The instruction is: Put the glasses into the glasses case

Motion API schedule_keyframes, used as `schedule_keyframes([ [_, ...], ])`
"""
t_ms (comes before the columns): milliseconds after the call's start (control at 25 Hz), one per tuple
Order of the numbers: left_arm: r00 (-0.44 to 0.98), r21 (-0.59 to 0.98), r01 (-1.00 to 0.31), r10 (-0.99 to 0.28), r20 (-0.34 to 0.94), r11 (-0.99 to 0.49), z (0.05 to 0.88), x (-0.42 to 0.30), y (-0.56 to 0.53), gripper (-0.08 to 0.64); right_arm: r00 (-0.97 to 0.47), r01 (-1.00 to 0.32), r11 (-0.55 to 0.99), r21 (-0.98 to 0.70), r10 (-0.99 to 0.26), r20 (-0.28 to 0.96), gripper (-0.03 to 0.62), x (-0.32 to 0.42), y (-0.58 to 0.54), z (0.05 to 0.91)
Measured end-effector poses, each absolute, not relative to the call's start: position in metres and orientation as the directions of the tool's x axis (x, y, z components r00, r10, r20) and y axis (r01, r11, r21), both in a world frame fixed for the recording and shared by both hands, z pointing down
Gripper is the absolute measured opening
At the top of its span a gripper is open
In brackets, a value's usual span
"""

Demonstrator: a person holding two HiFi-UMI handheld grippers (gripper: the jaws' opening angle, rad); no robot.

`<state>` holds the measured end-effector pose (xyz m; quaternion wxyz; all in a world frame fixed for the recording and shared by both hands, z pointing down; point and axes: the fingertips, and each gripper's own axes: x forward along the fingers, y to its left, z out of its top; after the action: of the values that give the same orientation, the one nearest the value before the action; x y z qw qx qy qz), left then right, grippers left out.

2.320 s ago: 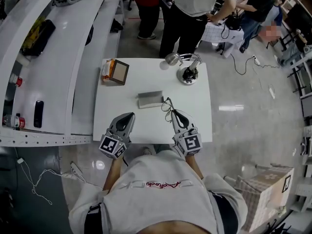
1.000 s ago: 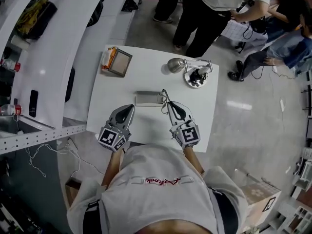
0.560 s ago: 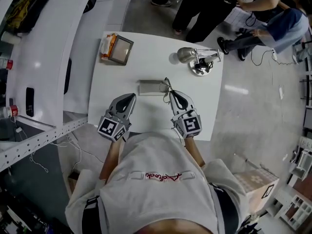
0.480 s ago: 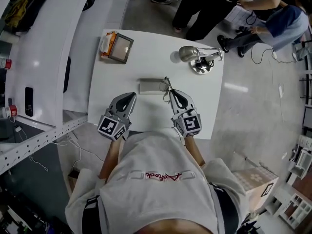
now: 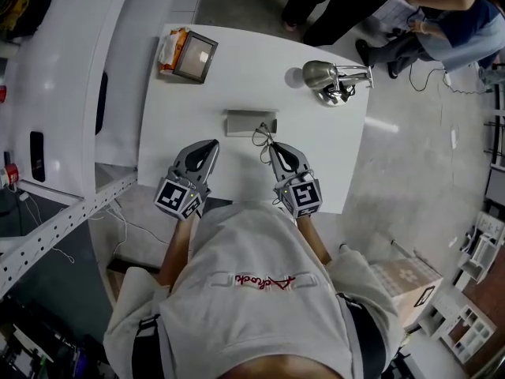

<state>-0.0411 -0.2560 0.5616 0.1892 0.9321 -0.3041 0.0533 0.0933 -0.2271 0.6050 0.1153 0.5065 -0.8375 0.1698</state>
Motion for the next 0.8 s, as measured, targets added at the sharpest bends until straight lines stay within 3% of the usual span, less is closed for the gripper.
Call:
schedule_keyframes([
  [320,0.807,0.341,-0.591,-0.546,0.227,-0.732,0.569,-0.041,-0.250,0.014,-0.532,-0.837,0.526,-0.151,-0.719,0.447,0.018,0.074,-0.210,0.634],
  [800,0.774,0.348,-0.631,-0.591,0.227,-0.693,0.570,-0.061,-0.246,0.014,-0.580,-0.585,0.798,0.146,-0.537,0.612,0.017,0.052,-0.222,0.672],
])
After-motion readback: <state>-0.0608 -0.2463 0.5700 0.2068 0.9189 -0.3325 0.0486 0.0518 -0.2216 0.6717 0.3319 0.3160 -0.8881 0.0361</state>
